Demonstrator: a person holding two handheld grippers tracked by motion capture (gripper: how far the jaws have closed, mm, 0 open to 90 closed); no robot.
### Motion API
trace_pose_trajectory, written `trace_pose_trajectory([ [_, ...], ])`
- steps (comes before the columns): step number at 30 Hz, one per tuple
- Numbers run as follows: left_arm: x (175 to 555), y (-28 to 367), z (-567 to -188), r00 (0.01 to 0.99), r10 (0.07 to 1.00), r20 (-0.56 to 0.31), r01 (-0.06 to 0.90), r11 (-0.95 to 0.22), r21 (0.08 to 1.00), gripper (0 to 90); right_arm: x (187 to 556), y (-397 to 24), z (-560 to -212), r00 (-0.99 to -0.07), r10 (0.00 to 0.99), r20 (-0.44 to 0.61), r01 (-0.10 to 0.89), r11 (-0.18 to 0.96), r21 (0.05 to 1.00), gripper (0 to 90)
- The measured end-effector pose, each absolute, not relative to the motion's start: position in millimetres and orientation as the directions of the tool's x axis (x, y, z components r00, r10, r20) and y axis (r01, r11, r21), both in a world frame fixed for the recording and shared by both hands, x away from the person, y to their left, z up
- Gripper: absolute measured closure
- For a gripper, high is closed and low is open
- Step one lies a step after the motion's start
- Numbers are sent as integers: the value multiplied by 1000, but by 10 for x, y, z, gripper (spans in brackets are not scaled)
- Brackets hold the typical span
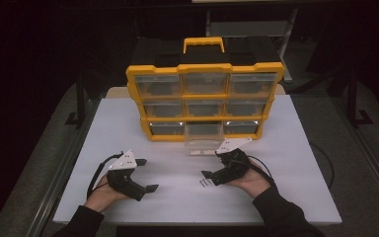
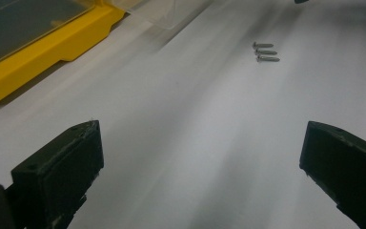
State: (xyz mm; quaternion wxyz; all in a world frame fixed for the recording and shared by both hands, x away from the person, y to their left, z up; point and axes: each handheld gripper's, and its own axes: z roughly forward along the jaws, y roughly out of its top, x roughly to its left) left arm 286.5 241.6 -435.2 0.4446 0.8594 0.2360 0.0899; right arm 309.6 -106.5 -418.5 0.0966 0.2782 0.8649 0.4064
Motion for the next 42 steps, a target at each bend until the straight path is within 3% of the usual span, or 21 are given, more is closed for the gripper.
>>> trace_pose_trajectory([
  [24,2881,2442,-4367,866,497,-61,335,-484,809,5,3086,-950,-4301,-845,527,87,449,612,651,583],
  [42,2880,2442,-4369,865,498,-59,334,-485,809,5,3104,-880,-4408,-859,507,74,446,670,593,761],
])
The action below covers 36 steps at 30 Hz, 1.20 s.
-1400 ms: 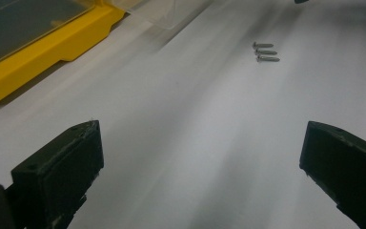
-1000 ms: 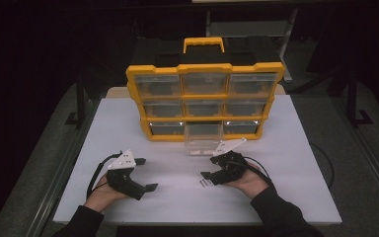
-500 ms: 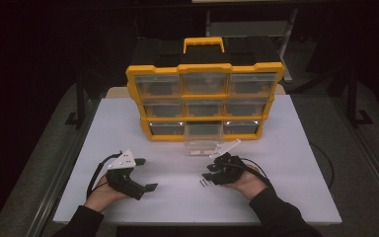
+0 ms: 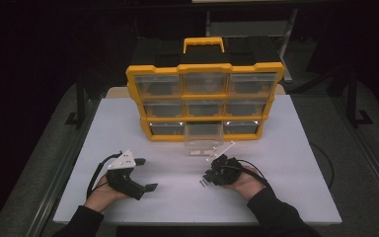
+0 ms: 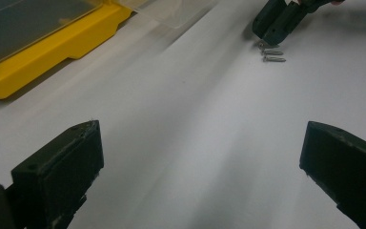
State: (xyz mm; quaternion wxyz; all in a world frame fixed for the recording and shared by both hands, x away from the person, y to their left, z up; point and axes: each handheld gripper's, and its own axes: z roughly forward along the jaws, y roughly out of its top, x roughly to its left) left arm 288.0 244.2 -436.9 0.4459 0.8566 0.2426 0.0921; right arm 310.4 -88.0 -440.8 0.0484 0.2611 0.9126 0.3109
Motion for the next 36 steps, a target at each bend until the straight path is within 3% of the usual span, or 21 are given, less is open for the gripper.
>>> trace_pose_trajectory([
  [20,2881,2439,-4372,866,496,-62,336,-487,806,5,3081,-869,-4450,-857,513,55,443,676,590,856],
  [27,2879,2438,-4375,867,494,-60,335,-489,806,5,3077,-869,-4446,-867,497,37,420,689,591,859],
  [30,2869,2435,-4371,871,488,-59,329,-489,808,54,3078,-882,-4428,-870,490,45,417,685,597,858],
  [36,2876,2441,-4367,865,499,-58,335,-487,806,23,3078,-930,-4370,-871,486,69,423,673,606,858],
])
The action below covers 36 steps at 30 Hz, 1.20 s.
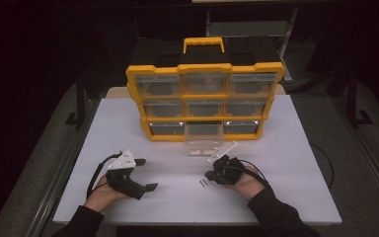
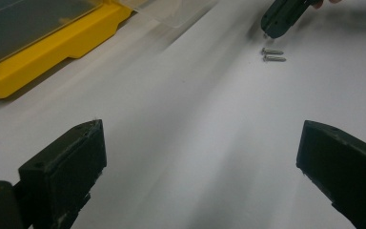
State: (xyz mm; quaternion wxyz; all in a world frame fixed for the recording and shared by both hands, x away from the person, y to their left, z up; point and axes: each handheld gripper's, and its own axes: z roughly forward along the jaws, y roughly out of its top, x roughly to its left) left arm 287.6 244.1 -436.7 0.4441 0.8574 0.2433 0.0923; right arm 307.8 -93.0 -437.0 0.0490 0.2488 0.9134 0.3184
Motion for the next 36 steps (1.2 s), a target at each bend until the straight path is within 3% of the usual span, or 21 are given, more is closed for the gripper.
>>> trace_pose_trajectory([
  [16,2870,2443,-4369,864,499,-70,342,-479,808,0,3067,-1083,-4188,-878,469,95,423,669,611,858],
  [36,2874,2447,-4382,859,508,-68,347,-479,806,0,3141,-1433,-3908,-840,536,84,463,628,625,858],
])
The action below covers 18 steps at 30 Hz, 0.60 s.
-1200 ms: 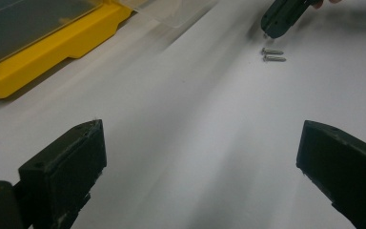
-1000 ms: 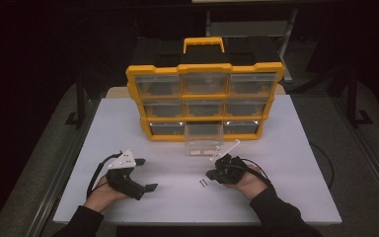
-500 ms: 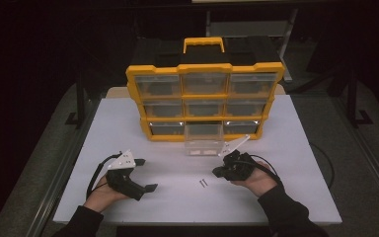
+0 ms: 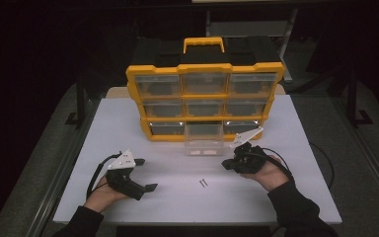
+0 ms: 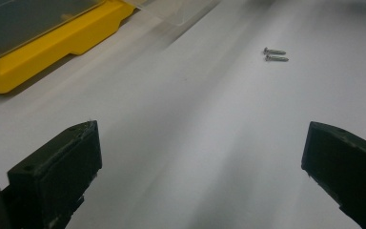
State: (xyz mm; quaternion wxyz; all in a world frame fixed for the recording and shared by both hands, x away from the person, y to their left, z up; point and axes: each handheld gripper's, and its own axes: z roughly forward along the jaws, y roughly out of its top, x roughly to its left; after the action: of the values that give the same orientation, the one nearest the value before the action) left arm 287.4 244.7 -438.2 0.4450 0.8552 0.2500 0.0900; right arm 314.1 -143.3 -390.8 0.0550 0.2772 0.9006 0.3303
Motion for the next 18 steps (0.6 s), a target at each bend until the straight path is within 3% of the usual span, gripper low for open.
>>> trace_pose_trajectory([
  [18,2874,2446,-4391,857,509,-79,357,-477,803,0,3244,-1621,-3558,-823,564,66,463,600,652,857],
])
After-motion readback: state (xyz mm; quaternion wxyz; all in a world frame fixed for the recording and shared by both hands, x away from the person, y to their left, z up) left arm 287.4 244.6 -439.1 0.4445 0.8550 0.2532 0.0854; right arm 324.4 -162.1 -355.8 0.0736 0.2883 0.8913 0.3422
